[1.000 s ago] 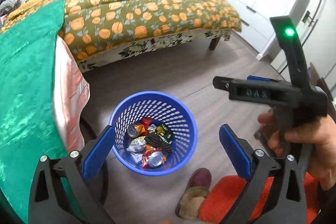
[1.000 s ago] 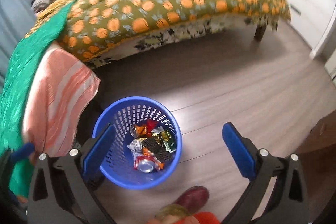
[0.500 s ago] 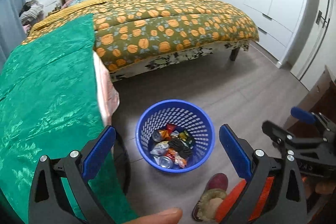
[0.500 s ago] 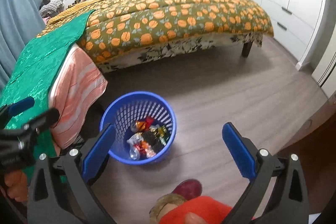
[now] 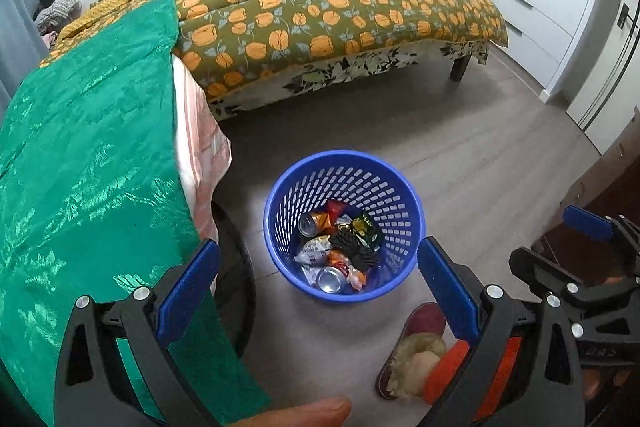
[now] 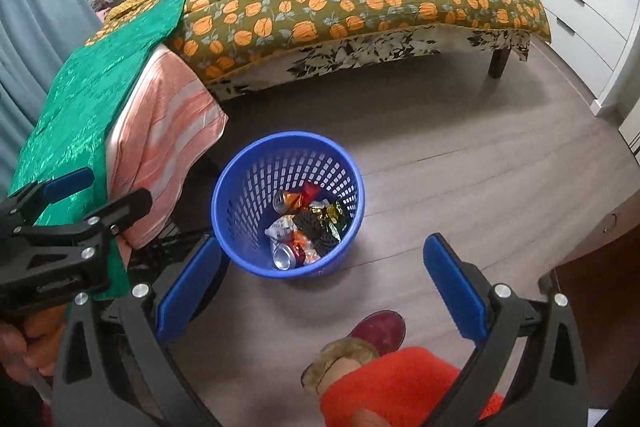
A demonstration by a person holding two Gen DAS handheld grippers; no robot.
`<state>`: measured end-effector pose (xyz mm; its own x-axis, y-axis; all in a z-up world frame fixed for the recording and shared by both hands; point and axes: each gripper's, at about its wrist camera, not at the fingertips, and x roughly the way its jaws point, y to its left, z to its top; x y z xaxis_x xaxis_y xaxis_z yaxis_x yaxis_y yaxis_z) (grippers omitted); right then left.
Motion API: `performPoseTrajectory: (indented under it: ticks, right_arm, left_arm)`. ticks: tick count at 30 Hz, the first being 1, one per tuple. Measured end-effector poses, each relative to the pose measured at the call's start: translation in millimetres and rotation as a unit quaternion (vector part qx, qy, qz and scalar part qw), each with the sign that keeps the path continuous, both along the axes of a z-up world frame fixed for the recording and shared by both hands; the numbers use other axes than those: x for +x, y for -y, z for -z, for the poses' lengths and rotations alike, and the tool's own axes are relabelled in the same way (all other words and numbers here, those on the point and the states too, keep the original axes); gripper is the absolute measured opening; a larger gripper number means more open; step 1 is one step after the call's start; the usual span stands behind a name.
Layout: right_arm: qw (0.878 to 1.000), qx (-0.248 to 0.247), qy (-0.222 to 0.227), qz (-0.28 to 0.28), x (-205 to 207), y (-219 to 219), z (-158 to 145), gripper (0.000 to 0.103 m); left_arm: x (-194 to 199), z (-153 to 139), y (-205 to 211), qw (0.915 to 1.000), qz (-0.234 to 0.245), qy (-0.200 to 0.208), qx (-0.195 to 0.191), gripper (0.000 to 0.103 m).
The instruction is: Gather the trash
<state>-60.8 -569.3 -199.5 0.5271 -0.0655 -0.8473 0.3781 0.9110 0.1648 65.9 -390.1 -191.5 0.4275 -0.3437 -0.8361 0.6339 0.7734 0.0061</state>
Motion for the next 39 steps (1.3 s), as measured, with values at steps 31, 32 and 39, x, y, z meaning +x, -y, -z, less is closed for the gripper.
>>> performPoseTrajectory:
  ticks: [31, 32, 39]
  right_arm:
    - [0.999, 0.005, -0.027, -0.031, 8.9, -7.7, 9.5, 0.098]
    - [0.999, 0.005, -0.027, -0.031, 9.3, -7.9, 9.8, 0.098]
    - [0.999, 0.006, -0.029, -0.032, 10.2, -7.7, 10.4, 0.099]
  left_arm:
    - [9.8, 20.3, -0.7, 0.9994, -0.018, -0.026, 0.017, 0.098]
    - [10.0, 20.5, -0.9, 0.9993, -0.018, -0.026, 0.017, 0.098]
    - [10.3, 22.3, -0.6, 0.9993, -0.018, -0.027, 0.02, 0.098]
